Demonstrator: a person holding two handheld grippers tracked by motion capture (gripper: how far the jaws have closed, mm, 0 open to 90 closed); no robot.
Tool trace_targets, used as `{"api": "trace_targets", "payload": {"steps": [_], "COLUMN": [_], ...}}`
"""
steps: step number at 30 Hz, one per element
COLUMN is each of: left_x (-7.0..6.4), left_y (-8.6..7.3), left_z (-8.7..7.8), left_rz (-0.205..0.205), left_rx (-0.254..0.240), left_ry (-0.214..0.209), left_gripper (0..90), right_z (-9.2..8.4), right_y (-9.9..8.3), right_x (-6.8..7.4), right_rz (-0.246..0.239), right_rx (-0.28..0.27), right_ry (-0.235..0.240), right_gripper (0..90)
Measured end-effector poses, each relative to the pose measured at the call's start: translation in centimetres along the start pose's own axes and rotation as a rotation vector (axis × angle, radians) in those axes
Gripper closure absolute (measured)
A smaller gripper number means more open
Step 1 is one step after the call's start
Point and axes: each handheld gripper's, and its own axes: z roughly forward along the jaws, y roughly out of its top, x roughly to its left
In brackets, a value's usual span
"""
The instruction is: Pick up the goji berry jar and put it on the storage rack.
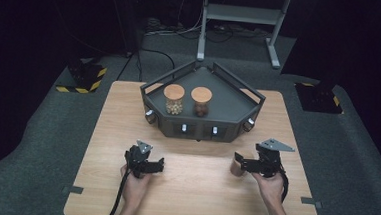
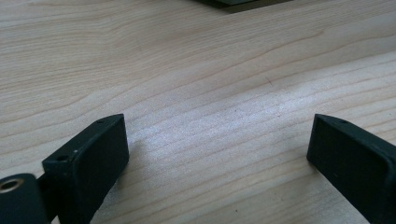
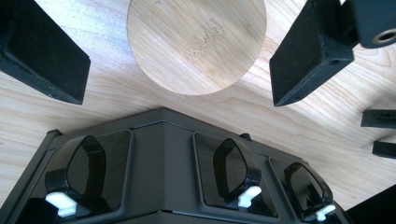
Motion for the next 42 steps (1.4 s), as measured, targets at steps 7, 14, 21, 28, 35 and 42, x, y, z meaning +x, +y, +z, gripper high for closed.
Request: {"api": "trace_targets", "payload": {"steps": [7,14,21,28,35,42], "left_x": [0.0,0.0,0.0,0.0,0.0,0.0], "left_y": [0.0,0.0,0.0,0.0,0.0,0.0], "left_z": [0.0,0.0,0.0,0.0,0.0,0.0], "left_rz": [0.000,0.000,0.000,0.000,0.000,0.000], "left_rx": [0.000,0.000,0.000,0.000,0.000,0.000], "left_ry": [0.000,0.000,0.000,0.000,0.000,0.000], "left_gripper": [5.6,5.6,5.6,5.6,5.6,5.6], "right_z": [0.1,0.2,0.4,0.6,1.1,1.5], "right_y": [-0.5,-1.0,-1.5,-2.1,-2.7,-3.3], "right_x": [0.1,0.4,0.5,0.7,0.8,0.7], "right_rz": [0.000,-0.008,-0.008,-0.013,-0.007,0.006], "right_rx": [0.008,0.017,0.027,0.037,0.051,0.073], "right_ry": [0.004,0.007,0.009,0.012,0.012,0.010], "right_gripper": [5.0,5.0,5.0,4.7,4.5,4.7]}}
